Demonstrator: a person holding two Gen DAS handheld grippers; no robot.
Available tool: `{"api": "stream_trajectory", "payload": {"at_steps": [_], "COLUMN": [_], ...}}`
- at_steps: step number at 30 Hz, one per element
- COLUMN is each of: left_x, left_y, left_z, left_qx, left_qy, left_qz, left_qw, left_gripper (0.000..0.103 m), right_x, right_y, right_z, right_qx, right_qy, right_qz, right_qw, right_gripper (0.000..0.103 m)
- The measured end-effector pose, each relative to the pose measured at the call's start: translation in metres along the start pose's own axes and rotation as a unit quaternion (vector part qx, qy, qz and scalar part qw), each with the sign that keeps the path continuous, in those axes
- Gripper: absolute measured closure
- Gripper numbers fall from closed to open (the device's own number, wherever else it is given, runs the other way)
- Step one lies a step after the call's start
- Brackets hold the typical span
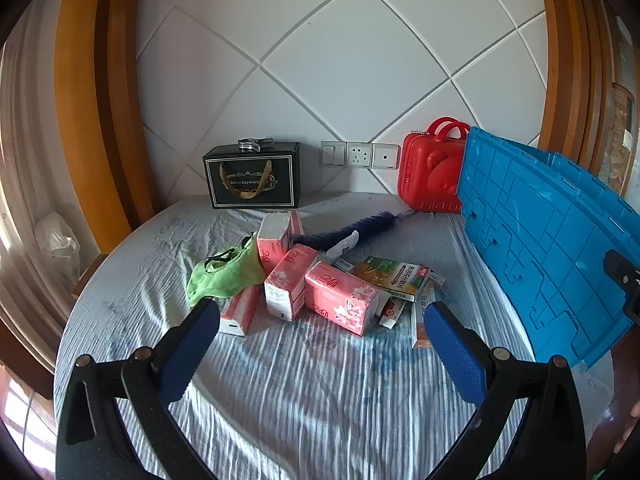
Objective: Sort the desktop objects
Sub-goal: 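Move both grippers toward the pile of items on the bed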
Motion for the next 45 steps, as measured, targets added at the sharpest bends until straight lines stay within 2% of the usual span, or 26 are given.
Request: {"api": "stream_trajectory", "payload": {"at_steps": [14,19,24,30,31,33,37,45], "left_x": [0.008,0.022,0.044,0.077,0.082,0.095,0.121,0.179], "left_y": [0.005,0.017,0.04,0.089,0.099,0.119,0.152,0.181], "left_z": [-0.001,-0.005,-0.018,-0.04,-0.045,-0.054,-0.072,-0.091], "left_qx": [-0.011,-0.016,-0.032,-0.061,-0.073,-0.085,-0.119,-0.116], "left_qy": [0.011,0.024,0.054,0.093,0.101,0.119,0.149,0.203], "left_qz": [0.021,0.048,0.075,0.114,0.136,0.155,0.17,0.183], "left_qw": [0.9997,0.9984,0.9952,0.9872,0.9829,0.9771,0.9668,0.9549], "left_gripper": [0.0,0.0,0.0,0.0,0.0,0.0,0.0,0.0], "right_x": [0.008,0.022,0.05,0.091,0.1,0.119,0.158,0.225], "right_y": [0.006,0.021,0.05,0.076,0.078,0.084,0.094,0.11], "right_z": [0.001,-0.003,-0.013,-0.03,-0.033,-0.04,-0.057,-0.088], "right_qx": [-0.009,-0.015,-0.041,-0.064,-0.067,-0.071,-0.073,-0.1], "right_qy": [0.006,0.019,0.053,0.096,0.104,0.122,0.167,0.236], "right_qz": [0.025,0.063,0.108,0.137,0.138,0.142,0.15,0.152], "right_qw": [1.0,0.998,0.992,0.984,0.983,0.98,0.972,0.955], "right_gripper": [0.0,0.0,0.0,0.0,0.0,0.0,0.0,0.002]}}
Point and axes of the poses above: each gripper's, at about its wrist camera, not at the fingertips, and x roughly the way its jaws point, y to its left, z to its top, the point moved 7 cm from there along x, roughly the way its jaws point
